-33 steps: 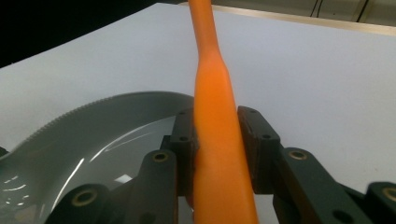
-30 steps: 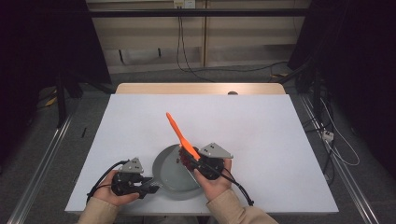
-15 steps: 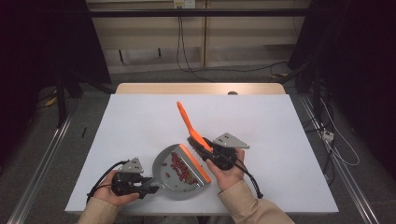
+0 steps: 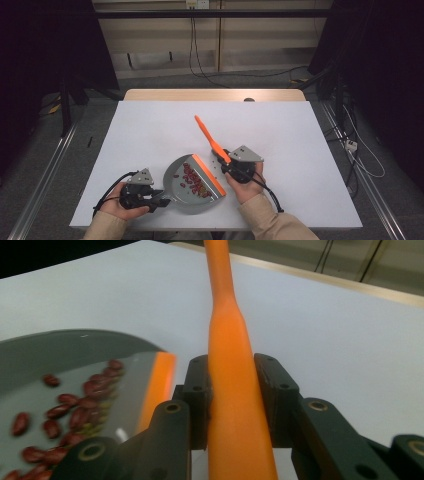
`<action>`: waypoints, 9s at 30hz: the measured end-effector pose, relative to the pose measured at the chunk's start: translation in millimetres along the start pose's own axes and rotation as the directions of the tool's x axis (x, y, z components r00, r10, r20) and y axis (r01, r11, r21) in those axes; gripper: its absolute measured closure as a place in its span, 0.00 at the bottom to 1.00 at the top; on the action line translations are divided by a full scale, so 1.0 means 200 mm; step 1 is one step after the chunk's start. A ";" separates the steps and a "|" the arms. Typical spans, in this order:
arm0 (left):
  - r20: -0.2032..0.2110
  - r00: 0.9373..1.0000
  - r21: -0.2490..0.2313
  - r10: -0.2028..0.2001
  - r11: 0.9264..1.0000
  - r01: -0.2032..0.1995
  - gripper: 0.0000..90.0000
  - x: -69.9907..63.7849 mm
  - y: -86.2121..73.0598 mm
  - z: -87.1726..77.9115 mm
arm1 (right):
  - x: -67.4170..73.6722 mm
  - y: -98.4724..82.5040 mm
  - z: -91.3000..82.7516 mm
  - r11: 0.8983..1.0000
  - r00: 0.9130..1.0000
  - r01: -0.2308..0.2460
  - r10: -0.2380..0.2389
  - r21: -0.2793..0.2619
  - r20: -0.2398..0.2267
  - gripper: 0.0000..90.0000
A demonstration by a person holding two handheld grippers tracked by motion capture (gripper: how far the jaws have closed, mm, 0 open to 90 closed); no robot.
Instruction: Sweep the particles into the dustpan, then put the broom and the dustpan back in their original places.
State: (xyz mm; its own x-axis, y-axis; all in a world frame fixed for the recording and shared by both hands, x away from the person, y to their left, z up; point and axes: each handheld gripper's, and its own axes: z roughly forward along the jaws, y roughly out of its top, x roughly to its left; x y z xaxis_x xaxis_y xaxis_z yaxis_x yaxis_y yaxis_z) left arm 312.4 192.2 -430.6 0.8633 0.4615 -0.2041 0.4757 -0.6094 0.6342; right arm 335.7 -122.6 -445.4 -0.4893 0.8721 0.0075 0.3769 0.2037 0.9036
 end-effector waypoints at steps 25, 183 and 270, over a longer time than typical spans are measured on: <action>-0.020 1.000 0.006 0.017 1.000 -0.017 0.65 -0.02 0.01 0.03 | -0.02 0.06 -0.08 0.990 0.989 -0.125 0.119 -0.071 -0.084 0.78; -0.460 0.752 -0.325 -0.472 0.878 0.352 0.68 0.37 0.01 0.00 | -0.57 -0.10 -0.23 0.968 0.961 -0.248 0.251 -0.044 0.112 0.77; -0.231 0.950 -0.444 -0.209 0.892 0.088 0.09 0.24 -0.10 -0.13 | -0.66 -0.32 -0.62 0.998 0.999 -0.042 0.043 0.051 -0.014 0.21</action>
State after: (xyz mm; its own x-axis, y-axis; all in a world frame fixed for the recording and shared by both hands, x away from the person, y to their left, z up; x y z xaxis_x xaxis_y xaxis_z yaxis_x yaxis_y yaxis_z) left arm 339.6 243.3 -434.9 0.6821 0.7149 -0.1538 0.4255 -0.2169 0.8786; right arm 278.8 -305.1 -451.0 -0.4838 0.8736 0.0524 0.4371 0.1893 0.8793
